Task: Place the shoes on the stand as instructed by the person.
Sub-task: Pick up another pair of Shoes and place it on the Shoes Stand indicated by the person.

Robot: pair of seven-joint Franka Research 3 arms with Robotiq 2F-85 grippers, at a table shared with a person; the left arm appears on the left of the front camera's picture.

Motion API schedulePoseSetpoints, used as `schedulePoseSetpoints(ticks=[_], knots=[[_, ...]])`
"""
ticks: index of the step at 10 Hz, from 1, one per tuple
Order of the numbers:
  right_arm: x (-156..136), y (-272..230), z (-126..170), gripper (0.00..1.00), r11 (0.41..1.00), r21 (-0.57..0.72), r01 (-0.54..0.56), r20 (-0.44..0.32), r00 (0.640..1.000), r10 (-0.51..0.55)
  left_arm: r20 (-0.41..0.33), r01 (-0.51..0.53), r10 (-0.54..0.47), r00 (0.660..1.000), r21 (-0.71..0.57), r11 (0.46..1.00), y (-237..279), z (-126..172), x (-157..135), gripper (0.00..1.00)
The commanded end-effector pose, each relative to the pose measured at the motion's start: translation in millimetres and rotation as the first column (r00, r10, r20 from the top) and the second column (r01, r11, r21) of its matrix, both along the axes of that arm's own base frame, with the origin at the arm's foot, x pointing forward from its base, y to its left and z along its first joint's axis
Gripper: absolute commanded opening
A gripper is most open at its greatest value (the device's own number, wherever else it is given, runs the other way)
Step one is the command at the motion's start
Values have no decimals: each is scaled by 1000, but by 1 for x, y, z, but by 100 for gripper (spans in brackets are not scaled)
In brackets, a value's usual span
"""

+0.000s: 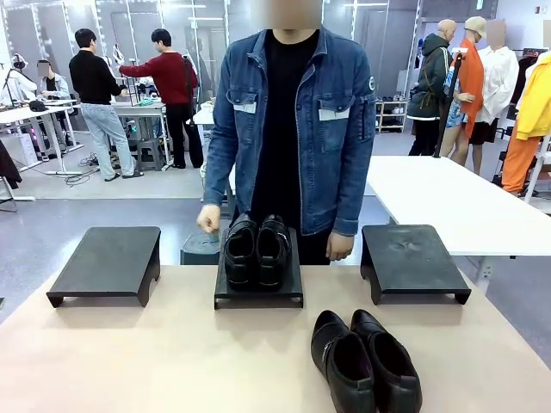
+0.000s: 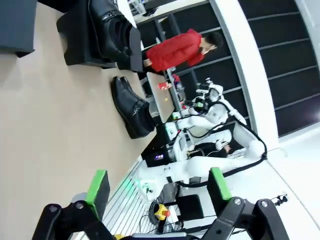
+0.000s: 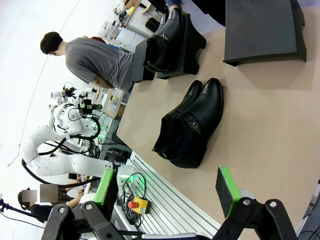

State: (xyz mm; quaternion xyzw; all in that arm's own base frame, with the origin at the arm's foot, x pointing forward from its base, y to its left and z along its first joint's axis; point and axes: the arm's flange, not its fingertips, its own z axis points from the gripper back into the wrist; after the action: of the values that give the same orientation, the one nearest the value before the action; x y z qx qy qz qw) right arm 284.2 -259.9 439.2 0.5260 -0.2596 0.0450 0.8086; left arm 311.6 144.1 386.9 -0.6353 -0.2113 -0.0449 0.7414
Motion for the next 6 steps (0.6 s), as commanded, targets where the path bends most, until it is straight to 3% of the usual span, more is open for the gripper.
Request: schedulePoseSetpoints(ticks=[1,3,4,6], knots=[[-1,0,1,100,1000,8,3,13,1000,-3,-5,12,-13,1000,-29,1000,13,-15,2,100],[-1,0,1,100,1000,8,3,13,1000,-3,3,20,-20,1000,2,1000,1,-4,17,100],[-1,0,1,100,1000,8,3,13,1000,-3,-19,-15,14,1000,-31,999,12,-18,-5,100],[-1,0,1,100,1000,8,3,13,1000,-3,-19,-15,14,1000,-31,999,12,-18,-5,100]])
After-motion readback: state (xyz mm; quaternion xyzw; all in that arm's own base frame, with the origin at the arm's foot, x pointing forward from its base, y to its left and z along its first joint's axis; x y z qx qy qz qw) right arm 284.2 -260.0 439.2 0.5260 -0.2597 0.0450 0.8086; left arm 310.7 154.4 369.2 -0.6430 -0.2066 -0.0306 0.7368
